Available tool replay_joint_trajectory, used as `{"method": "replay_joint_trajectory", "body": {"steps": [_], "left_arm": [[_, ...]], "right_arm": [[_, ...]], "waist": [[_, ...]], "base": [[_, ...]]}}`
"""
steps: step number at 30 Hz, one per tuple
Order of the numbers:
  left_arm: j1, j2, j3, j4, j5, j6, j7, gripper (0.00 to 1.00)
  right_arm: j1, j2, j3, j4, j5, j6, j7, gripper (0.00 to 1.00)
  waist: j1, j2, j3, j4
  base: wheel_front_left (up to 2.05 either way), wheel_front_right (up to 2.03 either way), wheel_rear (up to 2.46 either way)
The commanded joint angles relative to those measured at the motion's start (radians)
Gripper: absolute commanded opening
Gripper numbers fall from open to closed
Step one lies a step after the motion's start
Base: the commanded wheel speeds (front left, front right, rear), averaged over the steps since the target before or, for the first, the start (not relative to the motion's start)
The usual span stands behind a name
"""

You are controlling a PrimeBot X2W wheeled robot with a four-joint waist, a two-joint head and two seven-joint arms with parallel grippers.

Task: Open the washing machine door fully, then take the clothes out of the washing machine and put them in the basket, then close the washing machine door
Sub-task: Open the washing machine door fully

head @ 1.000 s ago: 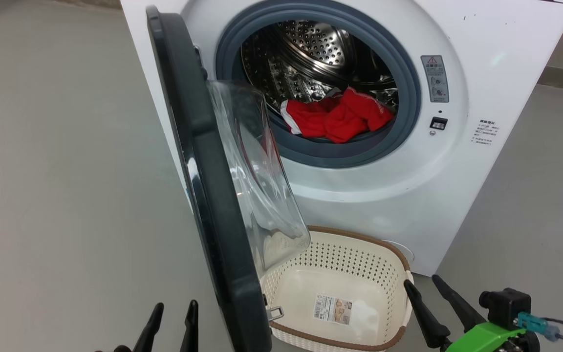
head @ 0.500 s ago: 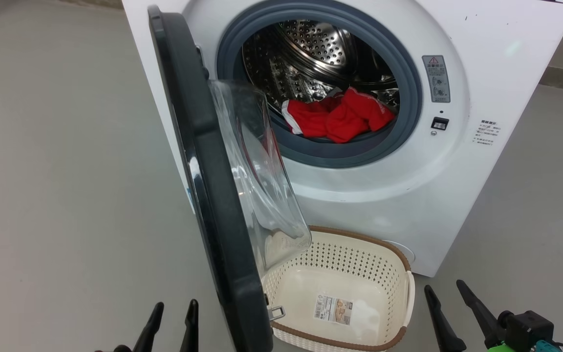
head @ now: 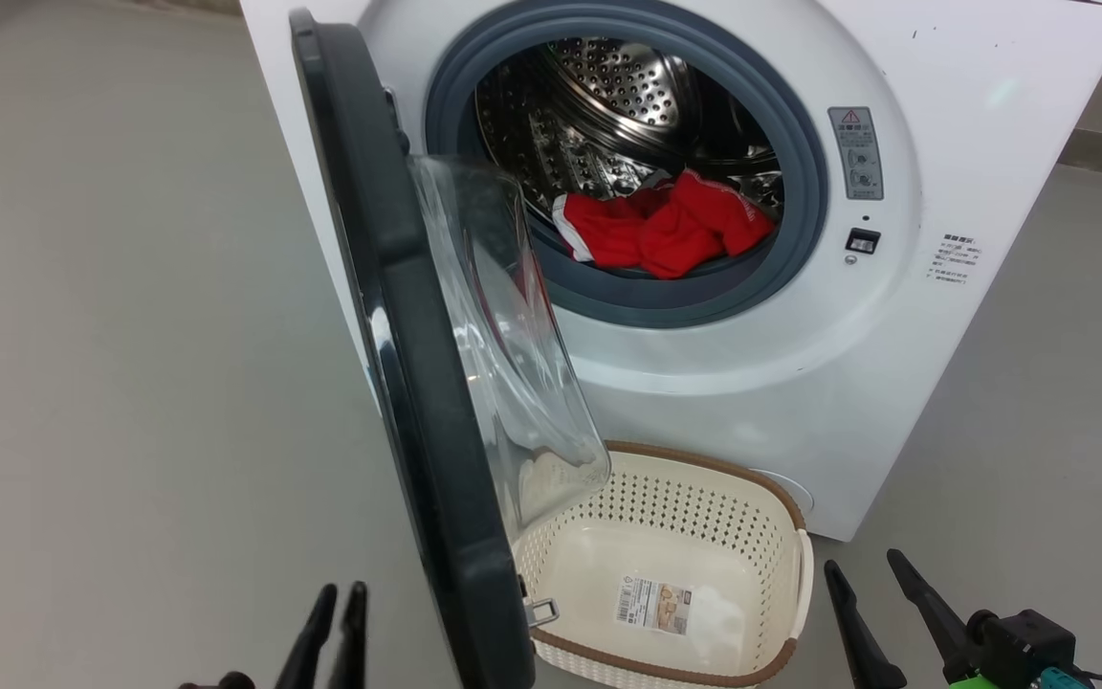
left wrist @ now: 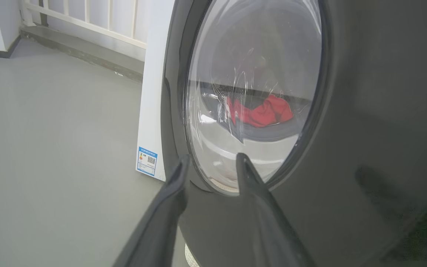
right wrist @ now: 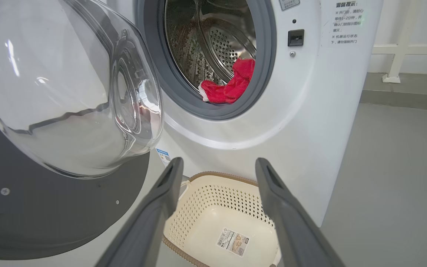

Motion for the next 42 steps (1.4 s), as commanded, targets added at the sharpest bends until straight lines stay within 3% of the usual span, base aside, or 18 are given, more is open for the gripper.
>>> {"method": "replay_joint_trajectory", "body": {"steps": [1, 7, 12, 15, 18, 22, 27, 36, 42], "left_arm": [[-0.04, 0.004, 0.042, -0.042, -0.009, -0.006, -0.012, 0.0], [-0.062, 0.004, 0.082, -0.146, -0.022, 0.006, -0.012, 0.0], [-0.098, 0.004, 0.107, -0.373, -0.021, 0.03, -0.012, 0.0], [-0.114, 0.004, 0.065, -0.508, -0.014, 0.039, -0.012, 0.0], [-0.106, 0.004, -0.041, -0.574, 0.023, 0.019, -0.012, 0.0], [-0.069, 0.004, -0.212, -0.535, 0.039, -0.01, -0.012, 0.0], [-0.022, 0.004, -0.322, -0.403, -0.002, -0.012, -0.012, 0.0], [-0.037, 0.004, -0.334, -0.221, -0.062, -0.009, -0.012, 0.0], [-0.045, 0.004, -0.295, -0.193, -0.104, 0.026, -0.012, 0.0]], "right_arm": [[-0.021, -0.009, 0.017, -0.026, -0.001, 0.006, -0.009, 1.0], [-0.022, -0.009, 0.021, -0.029, -0.002, 0.006, -0.009, 1.0], [-0.025, -0.01, 0.024, -0.033, -0.002, 0.006, -0.009, 1.0], [-0.028, -0.012, 0.027, -0.034, 0.002, 0.006, -0.009, 1.0], [-0.03, -0.014, 0.03, -0.035, 0.003, 0.006, -0.009, 1.0], [-0.031, -0.013, 0.031, -0.037, 0.004, 0.006, -0.009, 1.0], [-0.037, -0.012, 0.036, -0.04, 0.004, 0.006, -0.009, 1.0], [-0.042, -0.015, 0.032, -0.042, 0.002, 0.006, -0.009, 1.0], [-0.046, -0.013, 0.033, -0.043, 0.002, 0.006, -0.009, 1.0]], "waist": [[0.0, -0.0001, -0.001, 0.002], [0.0, -0.0001, -0.001, 0.003], [0.0, -0.0001, 0.001, 0.002], [0.0, -0.0001, 0.004, 0.001], [0.0, -0.0001, 0.005, -0.002], [0.0, -0.0001, 0.008, -0.005], [0.0, -0.0001, 0.016, -0.012], [0.0, -0.0001, 0.03, -0.009], [0.0, -0.0001, 0.031, -0.007]], "base": [[0.0, 0.0, 0.0], [0.0, 0.0, 0.0], [0.0, 0.0, 0.0], [0.0, 0.0, 0.0], [0.0, 0.0, 0.0], [0.0, 0.0, 0.0], [0.0, 0.0, 0.0], [0.0, 0.0, 0.0], [0.0, 0.0, 0.0]]}}
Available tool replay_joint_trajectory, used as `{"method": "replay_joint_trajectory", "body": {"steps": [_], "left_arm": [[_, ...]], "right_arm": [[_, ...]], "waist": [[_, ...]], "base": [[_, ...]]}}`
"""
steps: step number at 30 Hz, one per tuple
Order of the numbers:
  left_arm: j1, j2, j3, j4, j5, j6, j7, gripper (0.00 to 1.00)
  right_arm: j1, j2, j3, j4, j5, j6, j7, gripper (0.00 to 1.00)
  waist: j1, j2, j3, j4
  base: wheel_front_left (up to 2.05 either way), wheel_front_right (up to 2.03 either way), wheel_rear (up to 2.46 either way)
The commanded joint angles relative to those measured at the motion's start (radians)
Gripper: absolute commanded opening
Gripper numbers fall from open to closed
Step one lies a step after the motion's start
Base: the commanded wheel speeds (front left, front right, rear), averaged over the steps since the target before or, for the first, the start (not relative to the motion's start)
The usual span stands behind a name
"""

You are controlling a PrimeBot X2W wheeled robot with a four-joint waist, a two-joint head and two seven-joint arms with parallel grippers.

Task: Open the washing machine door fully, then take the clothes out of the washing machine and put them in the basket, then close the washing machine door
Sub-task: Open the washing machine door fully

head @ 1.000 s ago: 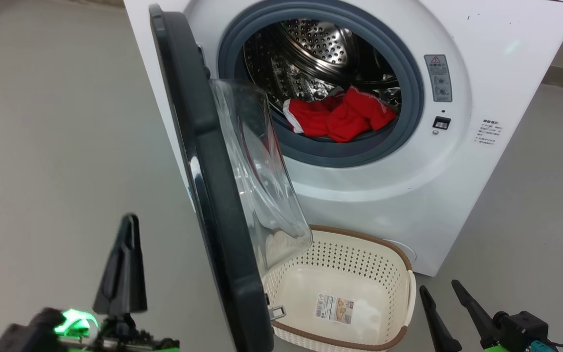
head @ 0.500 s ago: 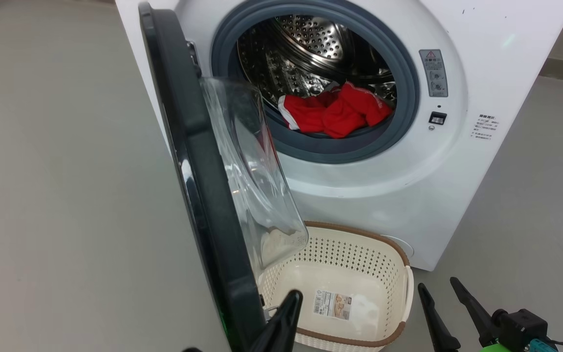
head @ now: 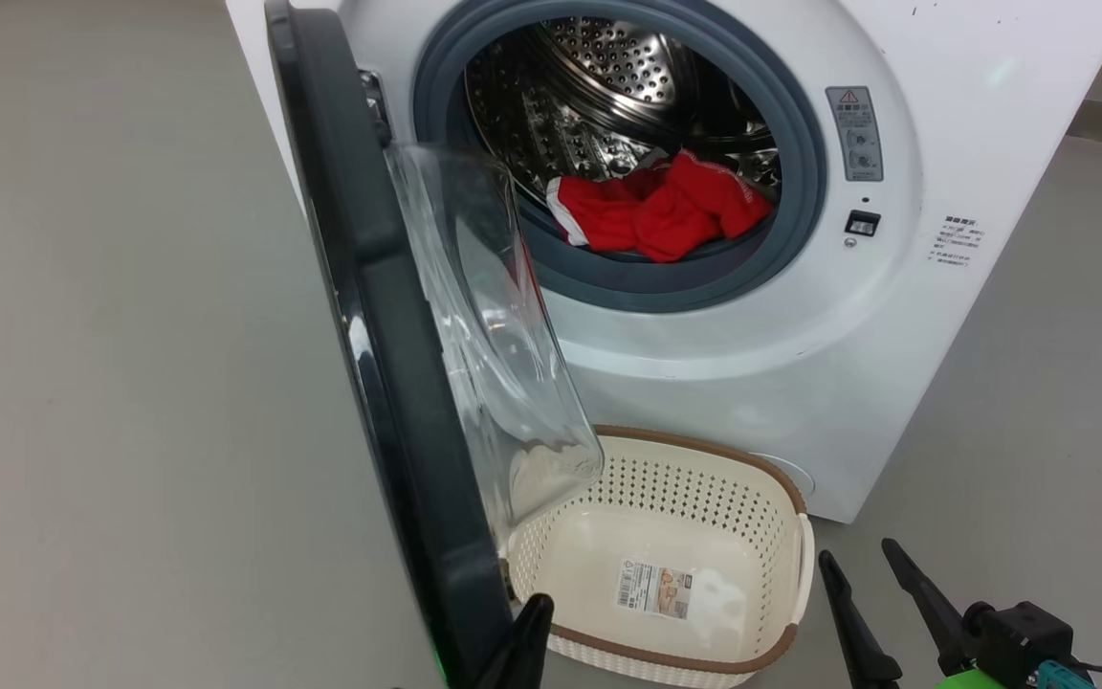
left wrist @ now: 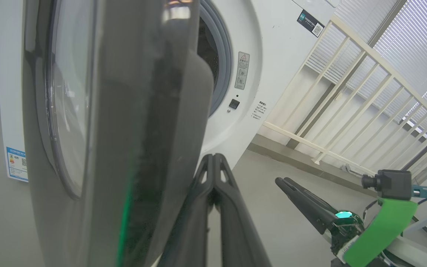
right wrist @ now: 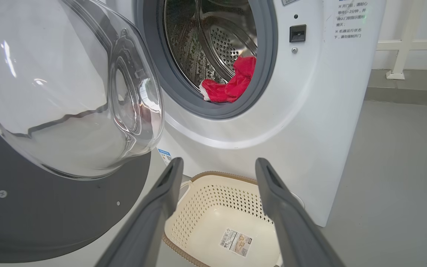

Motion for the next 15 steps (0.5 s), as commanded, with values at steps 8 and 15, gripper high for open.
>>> {"method": "replay_joint_trajectory", "body": {"steps": [8, 15], "left_arm": [[-0.033, 0.0, 0.11, -0.005, -0.009, 0.034, -0.005, 0.0], [-0.02, 0.0, 0.219, 0.007, 0.02, 0.039, -0.005, 0.0]], "right_arm": [[-0.03, -0.01, 0.025, -0.03, 0.002, 0.006, -0.009, 1.0], [-0.035, -0.008, 0.033, -0.031, 0.001, 0.006, -0.009, 1.0]], "waist": [[0.0, -0.0001, -0.006, 0.017], [0.0, -0.0001, -0.001, 0.024]], "base": [[0.0, 0.0, 0.0], [0.0, 0.0, 0.0]]}}
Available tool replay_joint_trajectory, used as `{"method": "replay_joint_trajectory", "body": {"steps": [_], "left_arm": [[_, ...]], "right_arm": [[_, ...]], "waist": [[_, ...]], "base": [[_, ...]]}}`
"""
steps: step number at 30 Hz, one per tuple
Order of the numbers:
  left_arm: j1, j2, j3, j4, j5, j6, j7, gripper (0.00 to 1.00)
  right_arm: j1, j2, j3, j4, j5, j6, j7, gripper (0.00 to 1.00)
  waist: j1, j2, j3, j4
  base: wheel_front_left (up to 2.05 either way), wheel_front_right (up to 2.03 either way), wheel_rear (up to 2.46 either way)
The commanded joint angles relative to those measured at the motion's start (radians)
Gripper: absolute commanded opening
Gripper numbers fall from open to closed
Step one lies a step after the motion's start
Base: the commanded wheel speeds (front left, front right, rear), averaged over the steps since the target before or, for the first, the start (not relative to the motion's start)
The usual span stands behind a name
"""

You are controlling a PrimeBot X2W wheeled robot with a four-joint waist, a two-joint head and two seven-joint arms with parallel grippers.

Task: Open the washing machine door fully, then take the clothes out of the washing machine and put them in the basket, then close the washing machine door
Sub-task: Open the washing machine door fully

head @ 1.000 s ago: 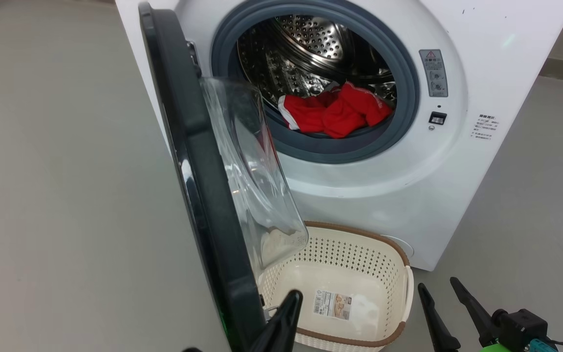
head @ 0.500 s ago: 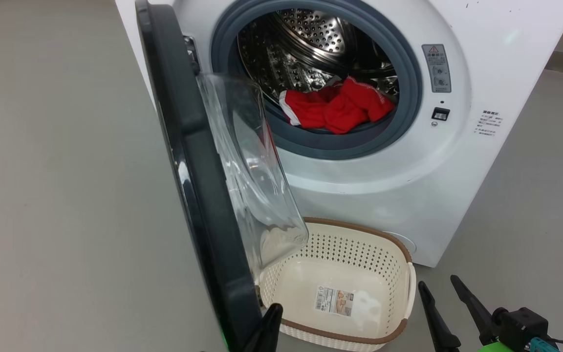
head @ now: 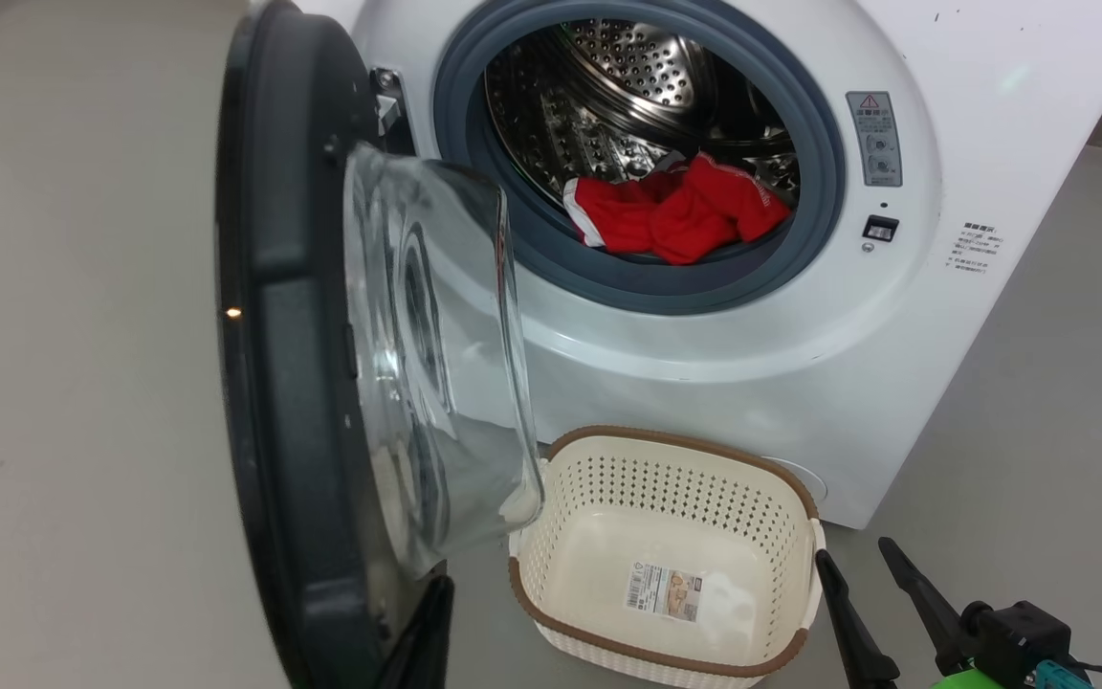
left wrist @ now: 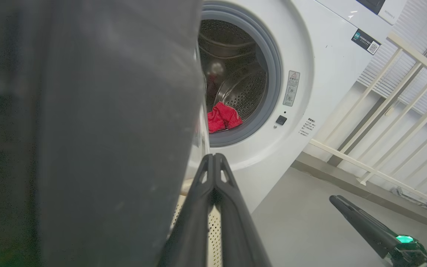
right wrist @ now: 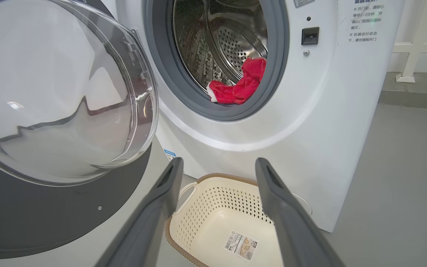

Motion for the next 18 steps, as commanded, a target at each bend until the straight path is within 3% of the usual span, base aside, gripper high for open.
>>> {"method": "replay_joint_trajectory", "body": {"steps": [1, 18], "left_arm": [[-0.044, 0.005, 0.078, -0.009, 0.004, 0.014, -0.005, 0.0], [-0.059, 0.005, 0.344, 0.013, 0.033, 0.033, -0.005, 0.0]], "right_arm": [[-0.035, -0.01, 0.03, -0.026, 0.001, 0.006, -0.009, 1.0], [-0.041, -0.019, 0.032, -0.034, 0.005, 0.006, -0.009, 1.0]], "waist": [[0.0, -0.0001, 0.002, 0.0], [0.0, -0.0001, 0.029, -0.009]], "base": [[0.0, 0.0, 0.0], [0.0, 0.0, 0.0]]}}
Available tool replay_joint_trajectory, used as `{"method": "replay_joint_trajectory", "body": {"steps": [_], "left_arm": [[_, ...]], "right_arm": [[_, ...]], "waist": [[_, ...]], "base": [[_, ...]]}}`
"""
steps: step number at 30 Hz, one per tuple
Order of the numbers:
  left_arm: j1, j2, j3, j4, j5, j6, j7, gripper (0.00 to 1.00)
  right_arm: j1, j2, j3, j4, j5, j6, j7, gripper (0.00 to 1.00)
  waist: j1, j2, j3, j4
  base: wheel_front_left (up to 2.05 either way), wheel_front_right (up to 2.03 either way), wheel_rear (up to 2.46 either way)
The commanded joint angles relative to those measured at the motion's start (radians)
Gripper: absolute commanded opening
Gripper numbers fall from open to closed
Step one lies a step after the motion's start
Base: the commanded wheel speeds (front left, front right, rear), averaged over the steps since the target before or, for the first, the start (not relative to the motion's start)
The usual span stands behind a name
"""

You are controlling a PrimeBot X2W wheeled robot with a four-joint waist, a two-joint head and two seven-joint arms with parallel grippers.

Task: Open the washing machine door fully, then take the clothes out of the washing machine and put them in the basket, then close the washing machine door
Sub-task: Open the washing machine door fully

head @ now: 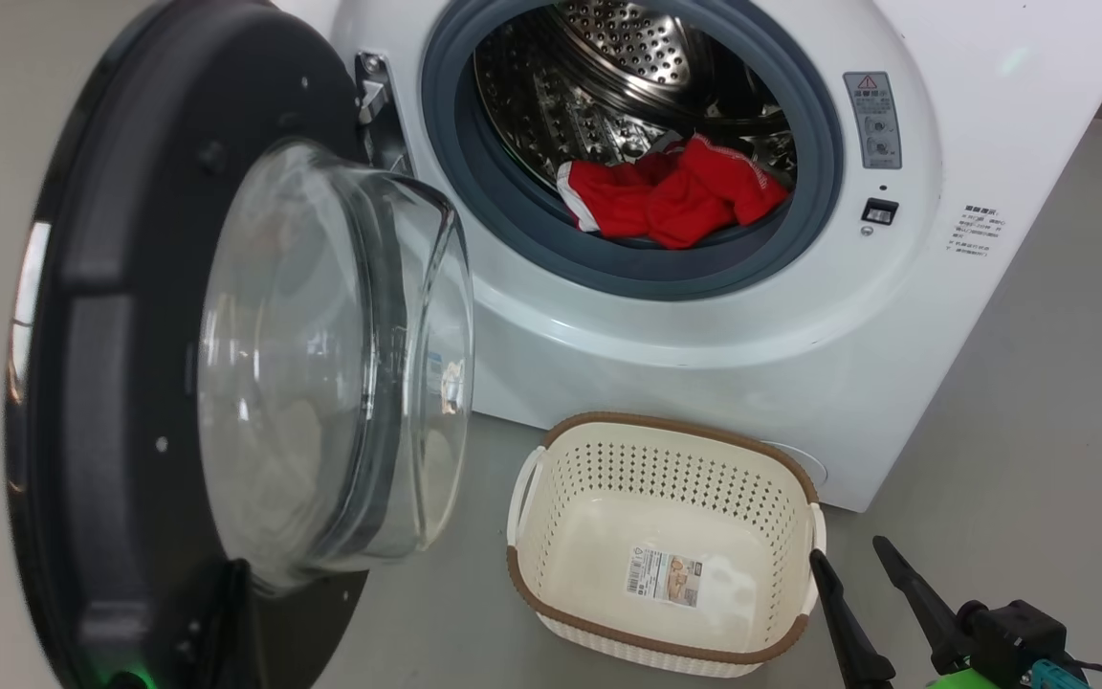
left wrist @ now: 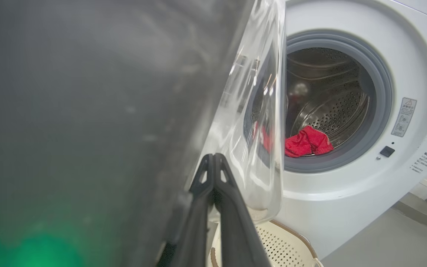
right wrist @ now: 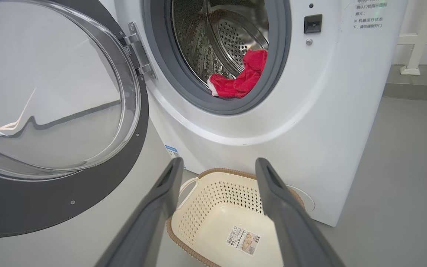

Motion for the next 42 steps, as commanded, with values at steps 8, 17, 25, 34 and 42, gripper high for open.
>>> {"method": "replay_joint_trajectory", "body": {"steps": [8, 17, 25, 34, 42], "left_arm": [[-0.095, 0.009, 0.205, -0.031, 0.054, 0.009, -0.005, 0.0], [-0.164, 0.009, 0.35, 0.007, 0.095, -0.021, -0.005, 0.0], [-0.235, 0.009, 0.485, 0.06, 0.151, -0.055, -0.005, 0.0], [-0.344, 0.017, 0.623, 0.168, 0.225, -0.116, -0.005, 0.0], [-0.45, 0.061, 0.705, 0.286, 0.27, -0.142, -0.005, 0.0]], "right_arm": [[-0.045, -0.015, 0.024, -0.024, 0.007, 0.006, -0.009, 1.0], [-0.051, -0.022, 0.024, -0.024, 0.007, 0.006, -0.009, 1.0], [-0.055, -0.033, 0.026, -0.025, 0.006, 0.006, -0.009, 1.0], [-0.068, -0.049, 0.029, -0.027, 0.006, 0.006, -0.009, 1.0], [-0.084, -0.066, 0.029, -0.035, 0.007, 0.006, -0.009, 1.0]], "waist": [[0.0, 0.0, 0.013, -0.002], [0.0, 0.0, 0.02, -0.008], [0.0, 0.0, 0.034, -0.016], [0.0, 0.0, 0.055, -0.029], [0.0, 0.0, 0.089, -0.043]], "base": [[0.0, 0.0, 0.0], [0.0, 0.0, 0.0], [0.0, 0.0, 0.0], [0.0, 0.0, 0.0], [0.0, 0.0, 0.0]]}}
